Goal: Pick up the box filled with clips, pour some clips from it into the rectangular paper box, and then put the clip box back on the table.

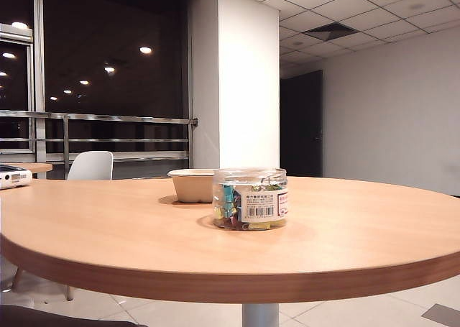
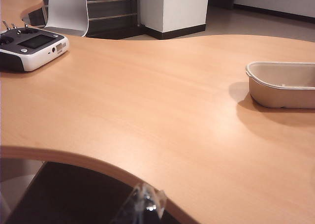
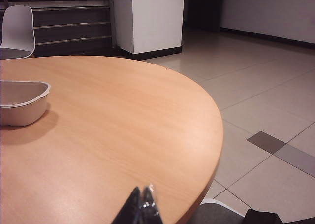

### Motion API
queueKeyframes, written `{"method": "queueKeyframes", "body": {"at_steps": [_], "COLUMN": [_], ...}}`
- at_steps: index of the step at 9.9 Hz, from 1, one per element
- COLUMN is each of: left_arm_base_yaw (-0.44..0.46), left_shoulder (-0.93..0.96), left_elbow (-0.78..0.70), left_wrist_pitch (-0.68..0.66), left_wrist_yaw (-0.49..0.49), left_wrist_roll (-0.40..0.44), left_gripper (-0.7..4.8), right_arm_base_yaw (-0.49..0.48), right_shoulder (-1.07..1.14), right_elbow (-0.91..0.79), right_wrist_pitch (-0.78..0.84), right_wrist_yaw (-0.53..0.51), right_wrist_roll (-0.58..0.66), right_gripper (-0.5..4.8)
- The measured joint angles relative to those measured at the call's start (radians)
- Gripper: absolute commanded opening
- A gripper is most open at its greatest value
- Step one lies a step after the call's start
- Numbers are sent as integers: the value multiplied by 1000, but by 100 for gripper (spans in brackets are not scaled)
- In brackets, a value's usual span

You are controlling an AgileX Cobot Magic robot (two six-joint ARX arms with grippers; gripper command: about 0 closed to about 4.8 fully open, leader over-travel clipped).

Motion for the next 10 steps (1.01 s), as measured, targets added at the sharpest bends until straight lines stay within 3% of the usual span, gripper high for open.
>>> {"method": "queueKeyframes", "body": {"at_steps": [3,6,7,8,9,10], "left_arm_base_yaw": [0,0,0,0,0,0], "left_shoulder": [0,0,103,487,761,812], "left_elbow": [0,35,264,539,786,844], "left_wrist_pitch": [0,7,35,21,16,16], "left_wrist_yaw": [0,-45,-113,-70,-3,16], "left_wrist_roll": [-8,-138,-316,-323,-306,-286], "left_gripper": [-5,-5,-5,-5,-5,-5], "right_arm_base_yaw": [0,0,0,0,2,1], "right_shoulder": [0,1,209,632,978,1066], "right_elbow": [16,125,351,686,958,1033], "right_wrist_pitch": [6,3,-56,-56,-137,-164], "right_wrist_yaw": [0,0,47,-107,-339,-379], "right_wrist_roll": [0,0,85,106,129,138], "right_gripper": [-5,-5,-5,-5,-5,-5]}}
